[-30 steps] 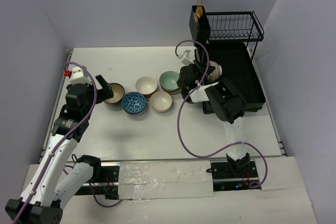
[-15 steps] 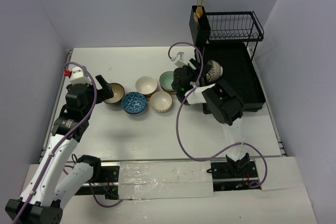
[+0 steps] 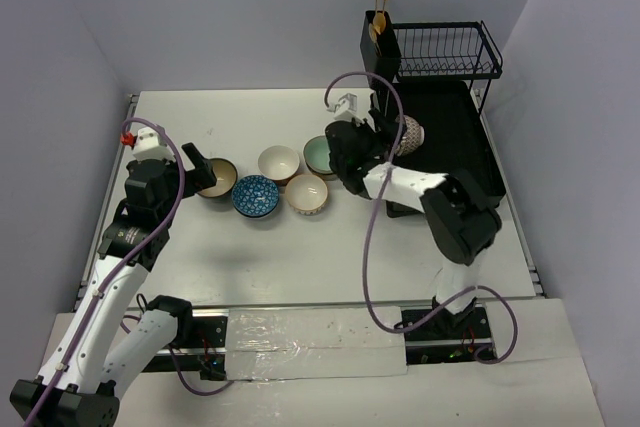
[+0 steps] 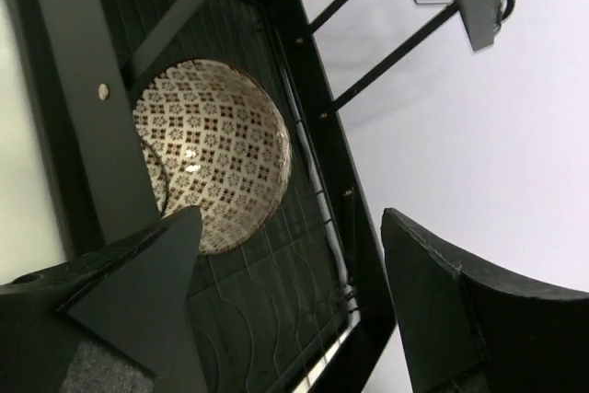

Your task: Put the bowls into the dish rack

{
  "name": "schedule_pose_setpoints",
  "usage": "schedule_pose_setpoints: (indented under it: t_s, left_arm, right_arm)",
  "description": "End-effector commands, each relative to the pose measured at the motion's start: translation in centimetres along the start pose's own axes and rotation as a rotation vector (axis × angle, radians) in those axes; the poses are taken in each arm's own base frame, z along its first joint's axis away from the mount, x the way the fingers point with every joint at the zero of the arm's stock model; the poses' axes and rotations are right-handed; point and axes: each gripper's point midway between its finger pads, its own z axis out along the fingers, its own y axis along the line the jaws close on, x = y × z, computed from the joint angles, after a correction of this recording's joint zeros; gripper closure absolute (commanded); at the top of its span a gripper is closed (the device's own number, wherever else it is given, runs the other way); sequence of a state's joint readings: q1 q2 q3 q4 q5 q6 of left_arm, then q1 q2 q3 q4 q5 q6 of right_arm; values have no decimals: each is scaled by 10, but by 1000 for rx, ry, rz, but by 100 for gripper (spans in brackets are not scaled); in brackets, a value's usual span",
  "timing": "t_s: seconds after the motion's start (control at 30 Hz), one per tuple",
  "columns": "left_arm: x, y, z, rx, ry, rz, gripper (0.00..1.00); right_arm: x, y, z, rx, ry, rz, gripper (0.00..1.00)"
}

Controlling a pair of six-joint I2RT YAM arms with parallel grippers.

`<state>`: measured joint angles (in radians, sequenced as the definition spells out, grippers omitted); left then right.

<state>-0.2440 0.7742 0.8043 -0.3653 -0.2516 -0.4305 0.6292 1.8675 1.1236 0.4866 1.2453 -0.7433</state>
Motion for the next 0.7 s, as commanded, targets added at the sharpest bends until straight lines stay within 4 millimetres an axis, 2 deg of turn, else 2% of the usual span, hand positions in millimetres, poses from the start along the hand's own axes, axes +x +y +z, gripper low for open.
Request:
schedule_pose_setpoints:
  t_s: [0.0, 0.03, 0.1, 0.13, 0.2, 0.27, 0.3, 0.33, 0.43, 0.47, 0.57, 0.67]
  left_arm:
    - [-3, -2, 0, 10, -13, 12, 1]
    - [-2, -2, 0, 10, -11, 12, 1]
    - [-2, -2, 0, 10, -11, 12, 1]
    - [-3, -2, 1, 11, -11, 12, 1]
    - [-2, -2, 1, 11, -7, 12, 1]
    - [-1, -2, 2, 10, -5, 10, 1]
    - [-1, -3, 3, 11, -3, 10, 1]
    - [-1, -2, 3, 8, -4, 10, 1]
    - [1, 0, 5, -3, 4, 11, 1]
    - [0, 0, 5, -6, 2, 10, 1]
    - [1, 1, 6, -13, 8, 9, 1]
    - [2, 2, 8, -18, 12, 8, 1]
  right_arm:
    - [-26, -29, -23, -136, -22, 310, 14]
    - [-17, -30, -29, -177, 5, 275, 14]
    - [-24, -39, -40, -236, -2, 402, 14]
    - [-20, -40, -46, -262, 10, 393, 14]
    - [-24, -46, -58, -328, 5, 488, 14]
    - [-25, -36, -77, -443, 16, 527, 13]
    - [-28, -38, -85, -488, 13, 563, 13]
    - [-28, -27, -101, -591, 19, 560, 13]
    - [-32, -16, -129, -754, 59, 658, 13]
    - [-35, -7, -144, -853, 89, 715, 13]
    - [-36, 11, -171, -1009, 171, 787, 13]
    - [-37, 24, -185, -1089, 221, 842, 13]
